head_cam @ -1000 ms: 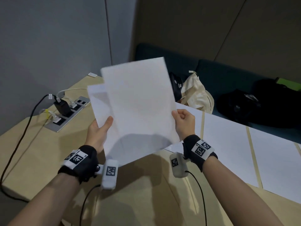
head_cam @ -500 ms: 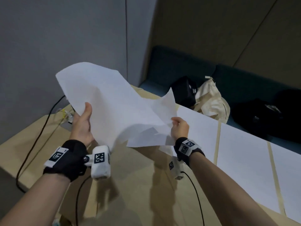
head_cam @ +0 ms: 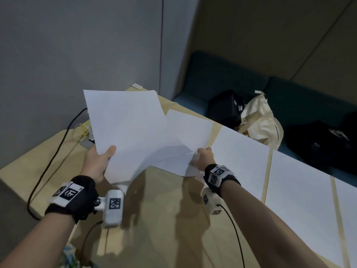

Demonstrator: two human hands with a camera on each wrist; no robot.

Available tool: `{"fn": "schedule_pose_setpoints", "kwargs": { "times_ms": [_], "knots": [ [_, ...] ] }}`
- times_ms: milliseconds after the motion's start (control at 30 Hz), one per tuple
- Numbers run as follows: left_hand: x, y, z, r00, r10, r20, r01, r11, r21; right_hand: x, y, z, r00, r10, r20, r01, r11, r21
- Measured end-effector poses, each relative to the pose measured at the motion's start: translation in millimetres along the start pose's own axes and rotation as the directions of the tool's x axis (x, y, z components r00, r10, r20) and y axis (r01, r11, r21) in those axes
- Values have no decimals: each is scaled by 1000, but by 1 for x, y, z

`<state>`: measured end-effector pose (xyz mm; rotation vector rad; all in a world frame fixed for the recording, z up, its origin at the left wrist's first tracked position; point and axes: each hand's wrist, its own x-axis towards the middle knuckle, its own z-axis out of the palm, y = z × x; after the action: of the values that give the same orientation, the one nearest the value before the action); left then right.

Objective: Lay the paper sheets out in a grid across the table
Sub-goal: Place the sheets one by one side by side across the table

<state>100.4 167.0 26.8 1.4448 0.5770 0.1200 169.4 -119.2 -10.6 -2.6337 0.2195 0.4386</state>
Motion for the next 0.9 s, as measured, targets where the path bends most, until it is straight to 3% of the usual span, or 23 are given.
{"fn": "schedule_pose_setpoints", "kwargs": {
  "times_ms": [167,300,367,467,667,900],
  "knots": [
    [-3,2,11,999,24,27,-24,1000,-10,-6,-4,-4,1000,17,-12,-18,993,-114],
    [-6,2,17,999,24,44,-22,999,-38,-16,-8,-2,988,-137,-78,102,934,-342],
    [-6,1,17,999,28,45,-26,999,-44,-21,-11,1,972,-235,22,223,885,-408],
    [-7,-1,17,998,33,49,-31,998,-54,-27,-15,9,950,-227,213,304,822,-482],
    [-10,-7,12,999,11,34,-8,998,-63,-26,-24,15,962,-202,183,255,903,-346],
    [-11,-12,5,1000,-12,6,13,997,-77,-20,-23,16,968,-183,170,227,930,-290]
  ]
}}
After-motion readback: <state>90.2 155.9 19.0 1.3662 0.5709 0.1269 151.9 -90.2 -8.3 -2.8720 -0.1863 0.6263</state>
